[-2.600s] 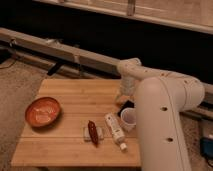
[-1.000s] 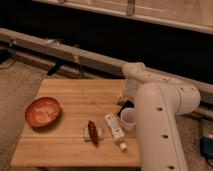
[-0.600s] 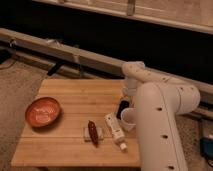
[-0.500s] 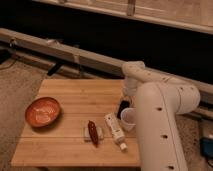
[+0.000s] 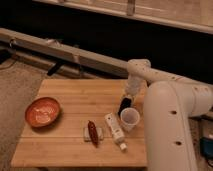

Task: Place the eraser in the ceramic cup

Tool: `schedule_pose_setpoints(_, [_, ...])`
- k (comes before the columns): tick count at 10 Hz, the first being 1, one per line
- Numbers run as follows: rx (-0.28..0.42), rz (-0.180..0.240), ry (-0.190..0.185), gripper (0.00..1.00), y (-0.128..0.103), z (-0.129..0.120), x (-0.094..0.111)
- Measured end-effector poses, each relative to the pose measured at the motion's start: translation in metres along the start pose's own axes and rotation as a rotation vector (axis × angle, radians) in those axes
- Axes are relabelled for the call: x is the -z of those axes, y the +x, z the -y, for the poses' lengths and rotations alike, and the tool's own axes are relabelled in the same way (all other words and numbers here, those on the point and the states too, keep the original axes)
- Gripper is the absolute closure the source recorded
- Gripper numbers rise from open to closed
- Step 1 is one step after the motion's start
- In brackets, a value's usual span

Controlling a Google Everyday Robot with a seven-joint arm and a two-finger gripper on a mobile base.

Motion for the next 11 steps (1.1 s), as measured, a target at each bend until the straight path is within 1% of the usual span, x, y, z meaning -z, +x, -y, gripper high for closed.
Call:
schedule_pose_setpoints(1, [0.011, 0.042, -0.012, 1.0, -0.001, -0.005, 0.019])
schedule_pose_setpoints(3, [0.038, 0.143, -0.015, 1.0, -0.006, -0.007, 0.061])
schedule_pose_setpoints(4, [0.052, 0.18, -0.015, 1.0, -0.008, -0.011, 0.073])
schedule_pose_setpoints(5, [0.08, 0.253, -0.011, 1.0, -0.012, -0.018, 0.094])
schedule_pose_setpoints(6, [0.091, 0.288, -0.008, 1.0, -0.014, -0.018, 0.102])
schedule_pose_setpoints(7, [0.102, 0.314, -0.008, 1.0, -0.014, -0.02, 0.111])
schedule_pose_setpoints(8, [0.117, 0.348, -0.011, 1.0, -0.012, -0.022, 0.125])
schedule_pose_setpoints(10, [0.144, 0.405, -0.022, 1.0, -0.003, -0.026, 0.152])
schedule_pose_setpoints(11, [0.156, 0.43, -0.029, 1.0, 0.006, -0.027, 0.163])
